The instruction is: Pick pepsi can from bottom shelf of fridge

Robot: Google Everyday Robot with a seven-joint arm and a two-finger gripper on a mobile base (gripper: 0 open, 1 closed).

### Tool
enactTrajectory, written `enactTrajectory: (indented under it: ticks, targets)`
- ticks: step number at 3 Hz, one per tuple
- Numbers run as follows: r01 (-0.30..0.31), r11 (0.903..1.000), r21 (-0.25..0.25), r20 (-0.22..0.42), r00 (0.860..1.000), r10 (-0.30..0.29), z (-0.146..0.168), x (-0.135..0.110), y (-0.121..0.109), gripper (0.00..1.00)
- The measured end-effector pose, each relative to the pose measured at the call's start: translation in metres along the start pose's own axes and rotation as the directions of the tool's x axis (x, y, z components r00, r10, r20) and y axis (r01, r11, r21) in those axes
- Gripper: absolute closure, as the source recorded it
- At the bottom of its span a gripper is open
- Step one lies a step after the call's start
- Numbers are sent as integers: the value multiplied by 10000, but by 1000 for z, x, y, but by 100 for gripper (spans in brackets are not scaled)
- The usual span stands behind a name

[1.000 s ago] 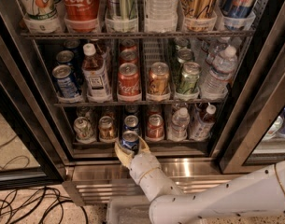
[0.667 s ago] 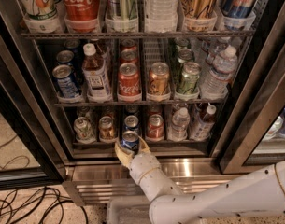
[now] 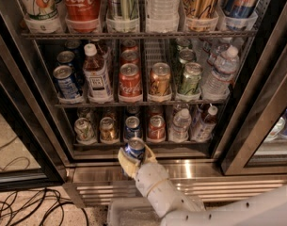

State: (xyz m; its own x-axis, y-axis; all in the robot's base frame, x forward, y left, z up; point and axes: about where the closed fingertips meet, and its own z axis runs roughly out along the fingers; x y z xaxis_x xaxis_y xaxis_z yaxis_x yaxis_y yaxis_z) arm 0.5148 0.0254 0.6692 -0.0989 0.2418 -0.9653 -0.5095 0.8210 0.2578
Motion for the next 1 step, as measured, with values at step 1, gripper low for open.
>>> enactTrajectory:
  ticks: [1]
  targets:
    - [-359, 9977, -573, 4, 9994, 360, -28, -9, 22, 100]
